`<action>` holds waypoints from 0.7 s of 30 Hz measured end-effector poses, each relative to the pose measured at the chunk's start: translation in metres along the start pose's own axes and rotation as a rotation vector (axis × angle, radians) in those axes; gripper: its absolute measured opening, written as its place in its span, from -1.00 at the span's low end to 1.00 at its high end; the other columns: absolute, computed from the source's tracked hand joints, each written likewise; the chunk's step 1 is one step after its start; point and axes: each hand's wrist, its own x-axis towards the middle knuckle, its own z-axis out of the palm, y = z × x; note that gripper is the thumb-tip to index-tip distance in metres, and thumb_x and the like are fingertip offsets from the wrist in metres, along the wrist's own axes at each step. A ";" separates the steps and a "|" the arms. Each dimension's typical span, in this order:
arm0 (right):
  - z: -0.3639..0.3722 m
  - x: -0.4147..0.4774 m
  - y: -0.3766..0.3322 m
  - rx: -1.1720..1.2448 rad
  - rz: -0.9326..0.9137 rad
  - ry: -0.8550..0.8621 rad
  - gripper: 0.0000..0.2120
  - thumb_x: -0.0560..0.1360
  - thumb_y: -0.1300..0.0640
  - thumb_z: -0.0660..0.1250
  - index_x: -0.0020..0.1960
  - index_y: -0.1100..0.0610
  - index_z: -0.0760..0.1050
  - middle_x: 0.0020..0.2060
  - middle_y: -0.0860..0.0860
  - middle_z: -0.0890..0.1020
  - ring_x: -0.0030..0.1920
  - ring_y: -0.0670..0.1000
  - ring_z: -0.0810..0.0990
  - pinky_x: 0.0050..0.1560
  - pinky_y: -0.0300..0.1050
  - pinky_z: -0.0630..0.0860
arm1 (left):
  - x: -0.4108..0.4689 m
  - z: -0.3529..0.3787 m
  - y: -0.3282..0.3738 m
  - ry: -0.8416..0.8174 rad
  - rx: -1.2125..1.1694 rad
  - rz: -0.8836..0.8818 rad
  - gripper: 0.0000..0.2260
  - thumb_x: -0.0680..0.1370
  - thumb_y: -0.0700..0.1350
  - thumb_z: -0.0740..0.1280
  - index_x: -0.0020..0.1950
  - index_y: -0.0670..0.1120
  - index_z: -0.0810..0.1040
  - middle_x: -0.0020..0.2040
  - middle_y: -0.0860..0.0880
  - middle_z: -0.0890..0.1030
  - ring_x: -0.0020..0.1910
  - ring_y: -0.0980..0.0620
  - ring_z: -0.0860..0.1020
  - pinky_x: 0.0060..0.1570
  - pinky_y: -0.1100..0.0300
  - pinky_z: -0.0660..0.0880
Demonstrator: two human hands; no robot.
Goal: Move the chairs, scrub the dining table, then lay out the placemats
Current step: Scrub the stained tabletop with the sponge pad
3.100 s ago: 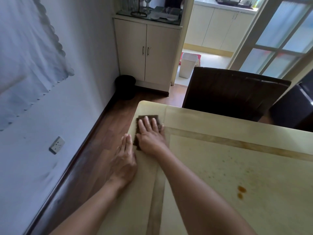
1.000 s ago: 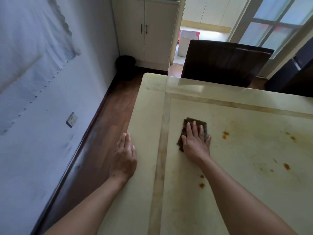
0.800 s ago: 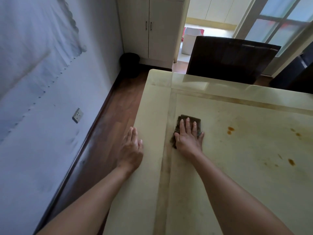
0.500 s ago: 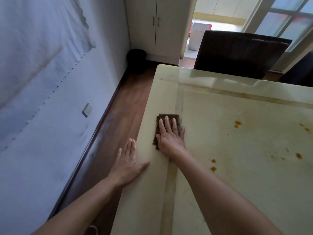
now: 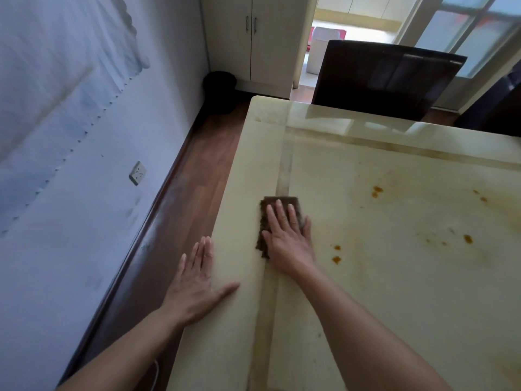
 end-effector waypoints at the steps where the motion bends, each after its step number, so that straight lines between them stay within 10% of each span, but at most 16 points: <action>1: -0.002 -0.006 0.016 0.000 0.048 0.006 -0.45 0.63 -0.10 -0.12 0.54 -0.06 -0.26 0.51 -0.13 -0.29 0.50 -0.04 -0.35 0.45 0.14 -0.36 | 0.000 0.000 0.000 -0.008 -0.005 0.003 0.05 0.01 0.62 -0.45 0.27 -0.01 -0.62 0.42 0.04 -0.46 0.44 0.14 -0.38 0.42 0.12 -0.36; 14: -0.001 -0.040 0.051 0.084 0.388 0.033 -0.41 0.64 -0.04 -0.07 0.54 0.04 -0.30 0.52 -0.06 -0.31 0.51 0.03 -0.34 0.43 0.25 -0.33 | -0.002 -0.005 -0.003 -0.101 -0.085 0.020 0.08 0.11 0.62 -0.23 0.35 -0.02 -0.55 0.51 -0.01 -0.39 0.50 0.08 -0.33 0.43 0.07 -0.33; 21: 0.018 -0.041 -0.045 0.037 0.076 -0.051 -0.42 0.64 0.00 -0.07 0.54 0.04 -0.31 0.51 -0.06 -0.33 0.49 0.04 -0.38 0.42 0.19 -0.40 | -0.052 0.015 -0.019 -0.131 -0.068 0.031 0.10 0.03 0.65 -0.35 0.31 -0.05 -0.56 0.40 0.07 -0.46 0.42 0.17 -0.40 0.43 0.11 -0.37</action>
